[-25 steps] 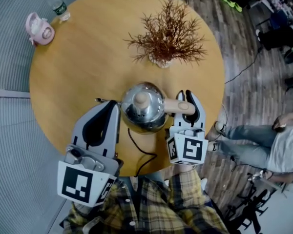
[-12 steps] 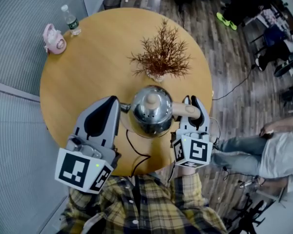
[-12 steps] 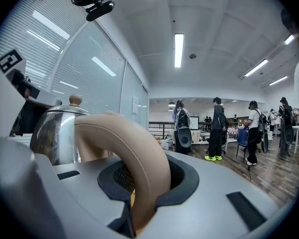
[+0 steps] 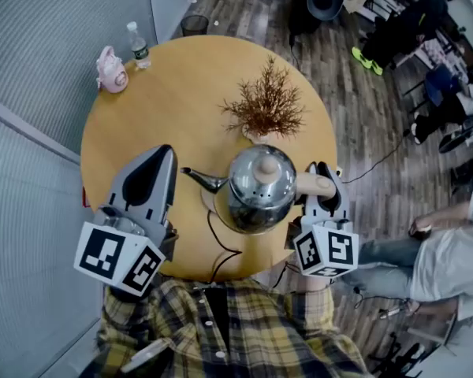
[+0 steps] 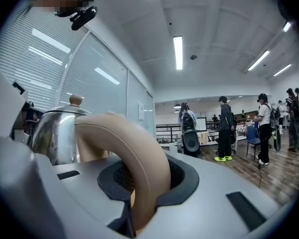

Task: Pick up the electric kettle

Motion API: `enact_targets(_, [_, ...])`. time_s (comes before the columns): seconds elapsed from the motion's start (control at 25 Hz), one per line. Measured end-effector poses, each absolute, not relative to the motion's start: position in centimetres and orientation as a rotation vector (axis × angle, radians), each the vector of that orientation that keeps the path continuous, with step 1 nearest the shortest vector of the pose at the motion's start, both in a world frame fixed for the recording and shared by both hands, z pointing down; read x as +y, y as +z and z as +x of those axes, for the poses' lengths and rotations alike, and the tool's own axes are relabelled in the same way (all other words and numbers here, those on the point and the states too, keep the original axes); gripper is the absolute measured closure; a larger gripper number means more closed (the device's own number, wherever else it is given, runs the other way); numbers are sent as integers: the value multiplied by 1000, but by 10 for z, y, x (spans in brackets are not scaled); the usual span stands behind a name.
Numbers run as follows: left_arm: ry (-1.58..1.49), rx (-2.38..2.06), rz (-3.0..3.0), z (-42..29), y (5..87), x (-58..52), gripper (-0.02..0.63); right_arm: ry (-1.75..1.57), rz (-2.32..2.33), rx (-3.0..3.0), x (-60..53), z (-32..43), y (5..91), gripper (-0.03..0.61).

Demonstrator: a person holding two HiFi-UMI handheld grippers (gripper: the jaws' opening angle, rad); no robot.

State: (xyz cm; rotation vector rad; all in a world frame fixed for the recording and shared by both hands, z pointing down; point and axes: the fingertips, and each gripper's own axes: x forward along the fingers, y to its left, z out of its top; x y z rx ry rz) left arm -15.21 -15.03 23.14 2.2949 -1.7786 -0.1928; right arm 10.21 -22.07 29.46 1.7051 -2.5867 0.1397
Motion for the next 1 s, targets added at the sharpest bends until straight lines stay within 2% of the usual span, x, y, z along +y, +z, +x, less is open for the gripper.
enact_targets(0.32, [-125,-1891,2201,-186,241,-119,612,208,1598,-2697,-197,87,266,500])
enact_targets(1.0, [-109,-1897,2165,-187,262,-98,612,211,1524,-2745,-184,68,264,500])
